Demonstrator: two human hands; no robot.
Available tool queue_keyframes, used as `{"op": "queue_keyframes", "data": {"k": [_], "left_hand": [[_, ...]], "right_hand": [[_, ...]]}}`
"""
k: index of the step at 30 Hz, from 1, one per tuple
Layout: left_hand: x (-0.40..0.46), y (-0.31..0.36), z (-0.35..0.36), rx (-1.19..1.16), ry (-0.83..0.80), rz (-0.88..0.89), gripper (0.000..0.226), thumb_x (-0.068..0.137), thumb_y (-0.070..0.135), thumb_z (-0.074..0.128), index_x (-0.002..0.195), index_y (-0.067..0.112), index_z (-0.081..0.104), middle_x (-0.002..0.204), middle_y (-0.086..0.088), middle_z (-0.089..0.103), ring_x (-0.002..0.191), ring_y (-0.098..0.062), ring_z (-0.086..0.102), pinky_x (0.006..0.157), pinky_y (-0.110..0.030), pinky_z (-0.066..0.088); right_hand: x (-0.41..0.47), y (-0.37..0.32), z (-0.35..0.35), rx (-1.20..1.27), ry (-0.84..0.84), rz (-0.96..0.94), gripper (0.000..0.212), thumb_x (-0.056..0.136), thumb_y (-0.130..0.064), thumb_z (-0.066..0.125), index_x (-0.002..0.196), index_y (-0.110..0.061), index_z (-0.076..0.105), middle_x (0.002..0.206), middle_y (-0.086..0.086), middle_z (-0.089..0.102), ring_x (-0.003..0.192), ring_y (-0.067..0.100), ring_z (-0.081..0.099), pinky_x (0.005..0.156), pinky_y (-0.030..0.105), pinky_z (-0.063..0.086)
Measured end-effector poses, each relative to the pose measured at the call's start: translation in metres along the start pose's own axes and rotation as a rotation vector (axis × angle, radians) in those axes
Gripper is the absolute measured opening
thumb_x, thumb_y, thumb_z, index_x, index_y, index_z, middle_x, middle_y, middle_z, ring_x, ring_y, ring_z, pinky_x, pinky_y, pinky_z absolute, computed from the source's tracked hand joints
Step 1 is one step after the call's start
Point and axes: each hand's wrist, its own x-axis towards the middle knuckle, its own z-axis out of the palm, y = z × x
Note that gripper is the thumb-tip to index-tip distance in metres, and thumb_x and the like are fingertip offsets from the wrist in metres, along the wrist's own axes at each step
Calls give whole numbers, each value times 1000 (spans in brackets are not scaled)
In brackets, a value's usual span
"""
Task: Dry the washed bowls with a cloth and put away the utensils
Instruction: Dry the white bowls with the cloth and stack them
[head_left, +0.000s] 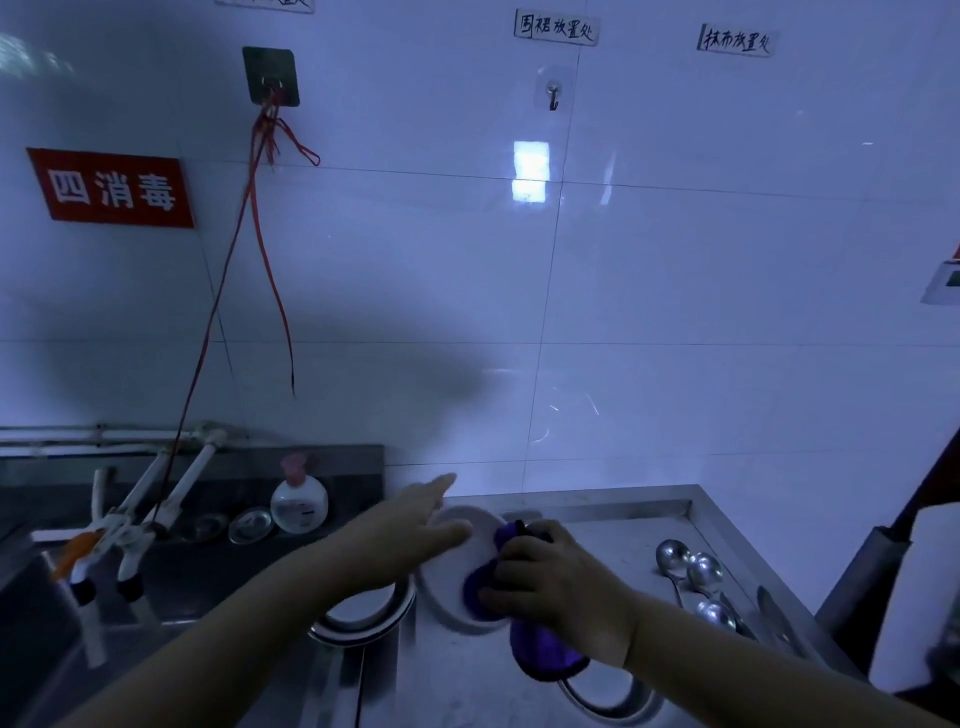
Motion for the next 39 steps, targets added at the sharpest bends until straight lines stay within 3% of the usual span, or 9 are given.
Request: {"op": "queue_keyframes", "data": {"k": [4,10,14,17,22,25,28,34,39], "left_hand": [[-13,7,9,462,242,333,54,82,59,45,130,35,44,133,12,47,120,-1,35,98,-20,22],[-6,7,28,801,67,519,22,92,27,51,110,19,58,111,0,66,105,-15,59,113,-38,29],[-11,2,22,543,157,443,9,88,34,54,91,28,59,88,7,65,79,-8,57,74,-16,37],[-17,0,17,-39,182,206,14,80,22,62,68,27,56,64,13,55,62,-1,49,57,-22,35],[-17,20,27,-839,150,-14,20,79,9,65,100,8,68,94,-7,73,90,-22,67,81,-31,53],[-11,35,31,-1081,167,-50,34,78,18,67,109,6,63,108,-18,68,103,-34,63,93,-48,50],[-5,41,29,-1248,214,-89,32,79,17,57,109,6,64,109,-18,68,102,-31,64,91,-43,51],[-7,41,34,-1262,220,-45,30,89,-2,45,111,8,64,102,-12,71,95,-24,68,78,-31,55],[-6,42,39,-1209,256,-15,28,90,1,49,110,13,65,108,-10,70,106,-29,63,81,-32,52]], "right_hand": [[-3,7,1,6,-126,117,37,63,-35,83,98,-36,70,95,-18,68,92,10,62,76,31,52],[-1,6,-3,82,-90,186,40,64,-31,84,101,-32,71,97,-14,70,93,12,63,76,32,52],[-5,14,-12,67,27,207,44,71,-23,76,113,-16,67,106,1,69,97,18,63,82,32,54],[-7,27,-19,169,271,514,34,81,-1,67,115,-2,65,105,13,67,94,27,63,80,40,57],[19,25,-34,486,396,805,44,93,-37,54,130,-14,55,114,-13,52,106,7,46,93,6,33],[41,11,-35,496,473,759,63,97,-55,27,130,-10,56,121,-6,55,112,9,43,98,20,37],[49,-5,-26,307,562,693,50,101,-40,31,123,-8,62,125,8,61,118,20,47,100,40,41],[46,-8,-16,87,537,560,32,97,-30,45,118,-19,66,118,7,64,110,24,54,92,40,47],[63,24,-37,651,508,1071,30,95,-33,40,100,-34,70,95,-21,61,96,7,55,79,14,39]]}}
